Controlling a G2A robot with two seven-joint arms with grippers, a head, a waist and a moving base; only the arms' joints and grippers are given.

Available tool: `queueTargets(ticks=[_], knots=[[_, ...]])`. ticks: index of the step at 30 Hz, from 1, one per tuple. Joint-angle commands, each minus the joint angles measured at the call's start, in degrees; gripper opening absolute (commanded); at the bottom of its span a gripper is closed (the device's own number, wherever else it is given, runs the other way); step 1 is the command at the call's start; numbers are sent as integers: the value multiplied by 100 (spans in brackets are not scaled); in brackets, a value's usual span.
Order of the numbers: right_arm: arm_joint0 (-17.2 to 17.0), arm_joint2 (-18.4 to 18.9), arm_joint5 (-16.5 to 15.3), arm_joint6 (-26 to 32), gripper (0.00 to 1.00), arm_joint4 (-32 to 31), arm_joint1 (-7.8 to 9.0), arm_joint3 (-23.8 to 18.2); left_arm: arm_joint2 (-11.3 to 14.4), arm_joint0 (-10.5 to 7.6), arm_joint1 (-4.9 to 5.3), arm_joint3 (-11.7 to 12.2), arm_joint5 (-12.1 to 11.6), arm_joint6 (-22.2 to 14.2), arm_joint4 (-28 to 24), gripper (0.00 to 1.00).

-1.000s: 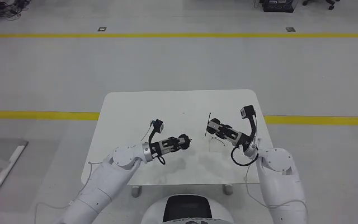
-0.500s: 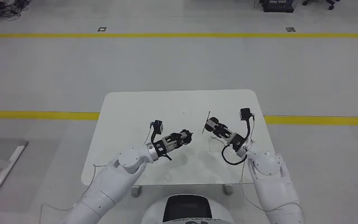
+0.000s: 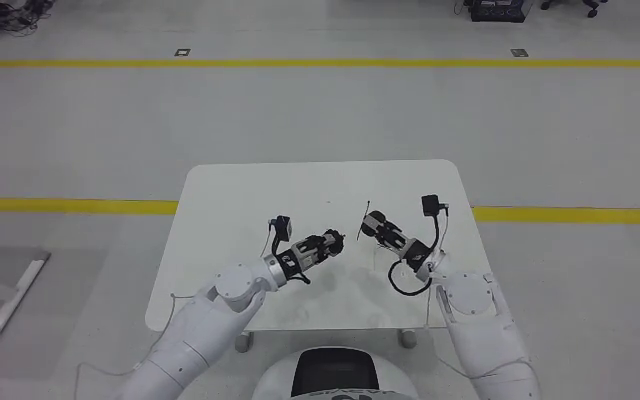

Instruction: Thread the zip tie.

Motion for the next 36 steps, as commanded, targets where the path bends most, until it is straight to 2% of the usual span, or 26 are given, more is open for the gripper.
queueTargets(ticks=[1,10,19,25,36], knots=[[14,-104,0,-242,0,-87,0,42,37,-23,-13,20,76,76,14,0],[247,-453,0,-746,0,-262,45,462,95,-40,-37,-23,230,315,100,0],[261,-465,0,-789,0,-287,50,460,93,-25,-36,-68,202,383,161,0],[288,-669,0,-1303,0,-540,54,515,105,15,-44,-122,283,508,167,0],[395,-966,0,-1690,0,-788,105,739,72,79,-36,-228,371,570,179,0]])
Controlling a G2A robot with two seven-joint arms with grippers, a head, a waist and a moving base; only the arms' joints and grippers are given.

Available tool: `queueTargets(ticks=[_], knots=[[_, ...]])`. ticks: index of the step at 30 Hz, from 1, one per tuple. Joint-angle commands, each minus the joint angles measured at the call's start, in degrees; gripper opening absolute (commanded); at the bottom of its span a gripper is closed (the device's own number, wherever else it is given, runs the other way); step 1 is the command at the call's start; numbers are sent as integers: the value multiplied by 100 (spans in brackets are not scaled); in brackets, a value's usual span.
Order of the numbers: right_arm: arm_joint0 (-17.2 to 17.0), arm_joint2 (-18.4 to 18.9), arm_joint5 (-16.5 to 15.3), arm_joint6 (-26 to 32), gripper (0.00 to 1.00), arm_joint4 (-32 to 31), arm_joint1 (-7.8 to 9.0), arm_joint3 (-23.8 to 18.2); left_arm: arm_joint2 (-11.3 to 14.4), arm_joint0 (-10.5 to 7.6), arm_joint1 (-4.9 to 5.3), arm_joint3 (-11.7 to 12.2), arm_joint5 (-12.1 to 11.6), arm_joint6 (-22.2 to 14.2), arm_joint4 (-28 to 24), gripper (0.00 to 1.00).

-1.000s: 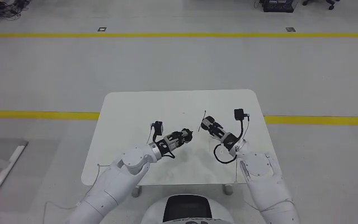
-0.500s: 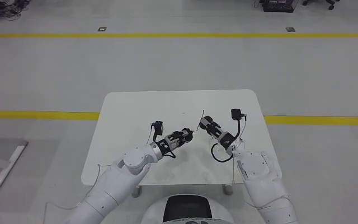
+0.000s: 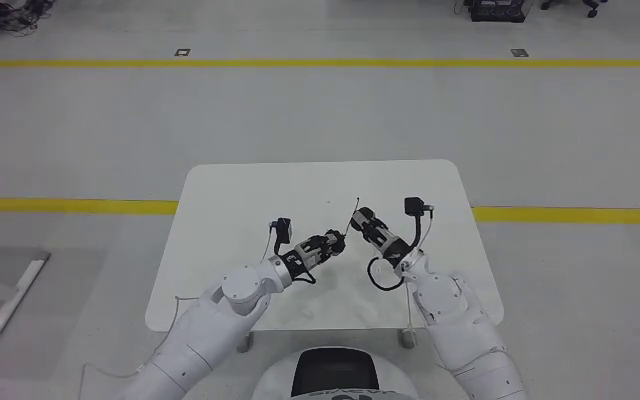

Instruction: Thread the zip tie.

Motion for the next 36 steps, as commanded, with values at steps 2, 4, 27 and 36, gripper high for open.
queueTargets(ticks=[2,4,27,36], knots=[[17,-36,0,-55,0,-8,18,25,-3,2,-4,-1,3,2,-23,0],[22,-53,0,-86,0,-4,30,30,-3,0,-5,2,3,0,-27,0],[31,-201,0,-280,0,87,175,-20,-21,-14,-19,62,14,-39,-68,0],[83,-283,0,-278,0,131,219,49,-26,-18,-20,72,23,-72,-50,0]])
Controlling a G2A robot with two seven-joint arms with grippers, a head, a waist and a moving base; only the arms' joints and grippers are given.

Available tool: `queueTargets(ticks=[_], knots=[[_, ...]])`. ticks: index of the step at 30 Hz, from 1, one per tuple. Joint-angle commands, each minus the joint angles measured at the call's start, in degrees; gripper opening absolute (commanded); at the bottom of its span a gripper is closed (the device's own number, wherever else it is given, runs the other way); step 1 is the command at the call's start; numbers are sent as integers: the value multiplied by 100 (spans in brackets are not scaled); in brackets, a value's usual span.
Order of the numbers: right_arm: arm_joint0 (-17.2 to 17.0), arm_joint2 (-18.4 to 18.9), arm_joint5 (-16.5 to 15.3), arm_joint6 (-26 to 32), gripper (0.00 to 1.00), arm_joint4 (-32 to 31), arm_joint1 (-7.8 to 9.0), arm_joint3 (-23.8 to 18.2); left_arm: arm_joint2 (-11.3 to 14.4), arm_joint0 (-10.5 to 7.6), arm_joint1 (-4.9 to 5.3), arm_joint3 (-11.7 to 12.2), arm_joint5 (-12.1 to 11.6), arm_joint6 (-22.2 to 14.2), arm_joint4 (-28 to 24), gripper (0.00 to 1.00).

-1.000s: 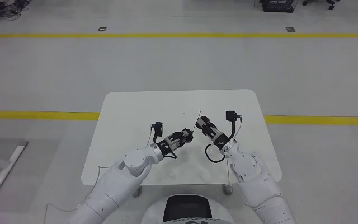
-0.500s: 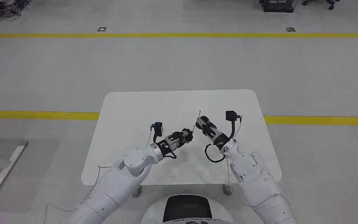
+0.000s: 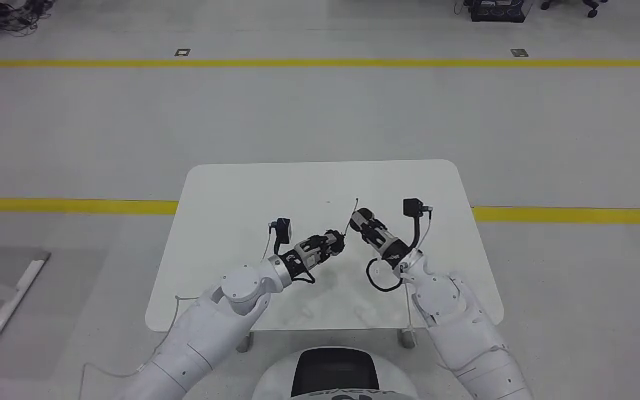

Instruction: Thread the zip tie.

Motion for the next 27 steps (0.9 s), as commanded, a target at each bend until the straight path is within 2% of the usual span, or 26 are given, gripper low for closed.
queueTargets(ticks=[1,27], knots=[[11,-15,0,-7,0,9,8,11,0,-1,0,0,6,-7,10,0],[85,-111,0,-40,0,-158,97,128,2,-13,-12,9,40,-4,24,0]])
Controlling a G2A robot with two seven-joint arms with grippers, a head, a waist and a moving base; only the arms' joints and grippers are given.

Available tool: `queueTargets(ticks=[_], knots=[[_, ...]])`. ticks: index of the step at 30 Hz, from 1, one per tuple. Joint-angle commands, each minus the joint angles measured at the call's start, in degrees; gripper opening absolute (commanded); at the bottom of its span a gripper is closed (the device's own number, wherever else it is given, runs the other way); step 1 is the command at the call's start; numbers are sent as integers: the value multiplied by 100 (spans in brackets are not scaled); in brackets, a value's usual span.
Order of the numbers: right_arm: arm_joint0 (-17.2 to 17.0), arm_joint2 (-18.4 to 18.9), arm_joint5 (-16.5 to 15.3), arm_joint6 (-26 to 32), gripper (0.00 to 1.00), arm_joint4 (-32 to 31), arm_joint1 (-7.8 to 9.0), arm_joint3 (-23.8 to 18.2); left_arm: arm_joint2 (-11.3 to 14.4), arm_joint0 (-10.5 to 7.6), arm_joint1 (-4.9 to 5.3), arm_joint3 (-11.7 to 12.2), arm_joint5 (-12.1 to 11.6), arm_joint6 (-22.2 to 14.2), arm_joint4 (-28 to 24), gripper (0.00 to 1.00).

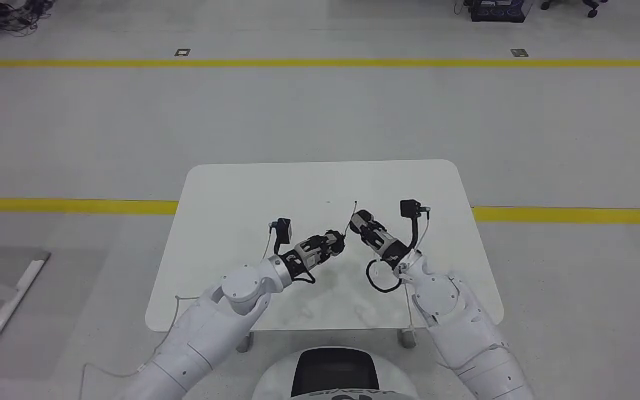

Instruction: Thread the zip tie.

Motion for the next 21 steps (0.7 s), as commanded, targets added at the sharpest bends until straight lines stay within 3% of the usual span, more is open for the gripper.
queueTargets(ticks=[1,21], knots=[[9,1,0,10,0,-1,7,17,5,-7,-3,6,6,3,3,0],[-17,20,1,-11,0,-167,70,29,54,-61,-27,39,52,-10,19,0]])
